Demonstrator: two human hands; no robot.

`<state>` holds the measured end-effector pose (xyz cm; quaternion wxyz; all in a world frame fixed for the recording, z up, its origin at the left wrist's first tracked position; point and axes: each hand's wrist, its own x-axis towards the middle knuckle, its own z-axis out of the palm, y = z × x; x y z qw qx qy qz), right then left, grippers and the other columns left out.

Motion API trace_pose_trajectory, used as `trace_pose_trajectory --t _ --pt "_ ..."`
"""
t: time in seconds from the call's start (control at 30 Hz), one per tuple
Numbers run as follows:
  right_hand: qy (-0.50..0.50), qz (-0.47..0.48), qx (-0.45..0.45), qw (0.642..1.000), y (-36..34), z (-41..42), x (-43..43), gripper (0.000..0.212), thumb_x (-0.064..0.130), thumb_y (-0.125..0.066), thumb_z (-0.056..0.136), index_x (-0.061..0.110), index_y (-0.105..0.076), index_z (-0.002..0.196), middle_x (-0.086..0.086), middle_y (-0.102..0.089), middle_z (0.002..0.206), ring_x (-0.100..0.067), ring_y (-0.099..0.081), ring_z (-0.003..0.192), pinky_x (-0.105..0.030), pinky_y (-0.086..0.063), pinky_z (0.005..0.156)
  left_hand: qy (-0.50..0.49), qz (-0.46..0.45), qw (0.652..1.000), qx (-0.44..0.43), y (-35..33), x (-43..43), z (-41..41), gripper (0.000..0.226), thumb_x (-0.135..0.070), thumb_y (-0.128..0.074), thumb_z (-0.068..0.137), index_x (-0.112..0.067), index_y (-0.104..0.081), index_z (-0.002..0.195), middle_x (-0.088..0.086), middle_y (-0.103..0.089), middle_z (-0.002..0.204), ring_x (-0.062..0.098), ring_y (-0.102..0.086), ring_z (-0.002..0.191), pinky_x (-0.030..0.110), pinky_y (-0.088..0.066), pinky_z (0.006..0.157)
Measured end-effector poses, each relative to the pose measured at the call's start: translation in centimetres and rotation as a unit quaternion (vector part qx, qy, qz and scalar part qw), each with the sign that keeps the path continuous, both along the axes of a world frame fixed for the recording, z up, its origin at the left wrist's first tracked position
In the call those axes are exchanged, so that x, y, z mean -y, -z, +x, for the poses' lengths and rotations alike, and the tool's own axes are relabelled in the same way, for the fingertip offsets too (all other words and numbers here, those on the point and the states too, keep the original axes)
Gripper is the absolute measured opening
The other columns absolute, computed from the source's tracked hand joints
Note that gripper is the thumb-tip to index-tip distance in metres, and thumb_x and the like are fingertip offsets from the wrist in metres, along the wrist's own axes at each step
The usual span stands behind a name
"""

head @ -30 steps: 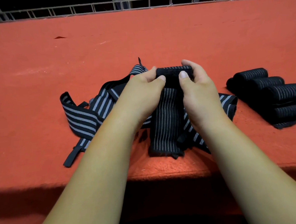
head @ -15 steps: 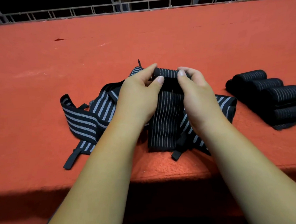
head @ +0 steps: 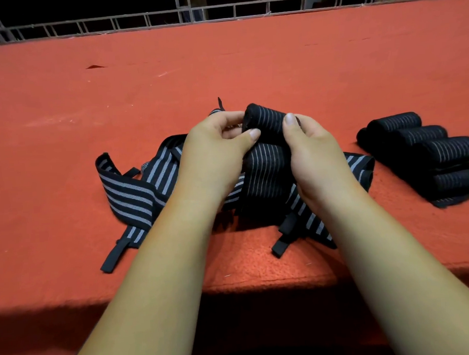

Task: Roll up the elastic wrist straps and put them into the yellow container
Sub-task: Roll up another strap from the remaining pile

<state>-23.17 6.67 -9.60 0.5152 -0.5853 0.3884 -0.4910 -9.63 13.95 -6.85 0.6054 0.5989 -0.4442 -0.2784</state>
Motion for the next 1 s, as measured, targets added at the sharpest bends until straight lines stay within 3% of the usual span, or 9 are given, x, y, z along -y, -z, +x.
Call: trace_pose_trajectory --t 0.13,0.27,0.37,0.43,0.53,0.63,0.73,0.83,1.0 --pt "0.017 -0.016 0.051 0.998 -0.2 -0.3 0.0 0.025 0.04 -0.056 0.105 0.027 -0.073 0.118 -0.002 -0.081 0.113 -0.024 -0.079 0.106 -0.058 -0.061 0.099 0.009 0.001 1.0 0.006 -0.1 0.1 -0.1 0.023 -0.028 -0.079 0.092 -0.034 -0.081 0.114 0.006 -0.082 0.11 0.036 -0.079 0.104 0.058 -0.063 0.096" --pt "0.031 -0.024 0.056 0.998 -0.2 -0.3 -0.1 0.019 0.026 -0.058 0.111 0.026 -0.068 0.127 0.0 -0.078 0.116 -0.019 -0.077 0.108 -0.052 -0.061 0.102 0.033 0.032 0.997 0.054 -0.3 0.0 -0.4 0.039 -0.054 -0.065 0.1 -0.025 -0.082 0.119 0.002 -0.083 0.107 0.028 -0.08 0.101 0.052 -0.062 0.099" --pt "0.023 -0.05 0.04 0.998 0.0 -0.3 -0.3 0.026 0.025 -0.058 0.109 0.03 -0.063 0.134 0.002 -0.075 0.125 -0.015 -0.073 0.117 -0.05 -0.056 0.11 0.005 0.055 0.991 0.12 -0.7 -0.3 -0.8 0.062 -0.061 -0.051 0.108 -0.006 -0.073 0.09 0.013 -0.06 0.069 0.028 -0.057 0.061 0.031 -0.052 0.065" --pt "0.008 -0.066 0.04 0.997 0.0 -0.1 -0.6 0.03 0.02 -0.056 0.109 0.029 -0.061 0.137 0.005 -0.073 0.132 -0.01 -0.069 0.124 -0.046 -0.052 0.116 -0.027 0.079 0.988 0.13 -1.0 -0.5 -1.1 0.066 -0.062 -0.048 0.109 -0.01 -0.053 0.068 0.0 -0.042 0.057 0.015 -0.04 0.051 0.028 -0.033 0.049" --pt "-0.013 -0.093 0.046 0.995 -0.2 0.2 -0.8 0.036 0.018 -0.054 0.105 0.026 -0.058 0.139 0.011 -0.067 0.142 -0.004 -0.062 0.133 -0.042 -0.046 0.121 -0.052 0.1 0.987 0.113 -1.1 -0.4 -1.1 0.067 -0.065 -0.046 0.108 -0.014 -0.042 0.065 -0.004 -0.038 0.052 0.014 -0.036 0.048 0.028 -0.024 0.042" --pt "-0.038 -0.093 0.057 0.993 -0.3 0.1 -0.6 0.039 0.018 -0.054 0.101 0.024 -0.059 0.139 0.012 -0.071 0.134 -0.007 -0.067 0.125 -0.045 -0.051 0.116 -0.07 0.081 0.992 0.072 -0.7 -0.4 -0.7 0.071 -0.066 -0.05 0.106 -0.003 -0.056 0.074 0.008 -0.046 0.064 0.019 -0.043 0.055 0.031 -0.032 0.048" --pt "-0.048 -0.059 0.064 0.995 -0.4 -0.1 -0.5 0.034 0.017 -0.057 0.105 0.026 -0.061 0.137 0.013 -0.077 0.123 -0.011 -0.072 0.119 -0.049 -0.055 0.112 -0.044 0.032 0.998 0.022 -0.6 -0.4 -0.8 0.052 -0.063 -0.063 0.101 -0.018 -0.078 0.081 0.026 -0.069 0.079 0.021 -0.063 0.067 0.048 -0.056 0.063" --pt "-0.035 -0.009 0.051 0.998 -0.6 0.0 -0.5 0.033 0.038 -0.061 0.103 0.03 -0.066 0.135 0.01 -0.078 0.123 -0.011 -0.074 0.117 -0.049 -0.057 0.109 -0.034 -0.012 0.999 -0.016 -0.2 -0.3 -0.7 0.024 -0.047 -0.07 0.103 -0.03 -0.087 0.102 0.004 -0.084 0.095 0.023 -0.081 0.096 0.058 -0.063 0.093" --pt "-0.063 0.062 0.034 0.995 -0.7 -0.1 -0.7 0.048 0.061 -0.052 0.102 0.023 -0.079 0.115 -0.003 -0.083 0.111 -0.026 -0.08 0.106 -0.059 -0.058 0.104 0.006 -0.036 0.997 -0.07 0.1 0.0 -0.9 0.017 -0.028 -0.073 0.1 -0.031 -0.085 0.111 0.004 -0.084 0.107 0.027 -0.08 0.105 0.058 -0.06 0.103"
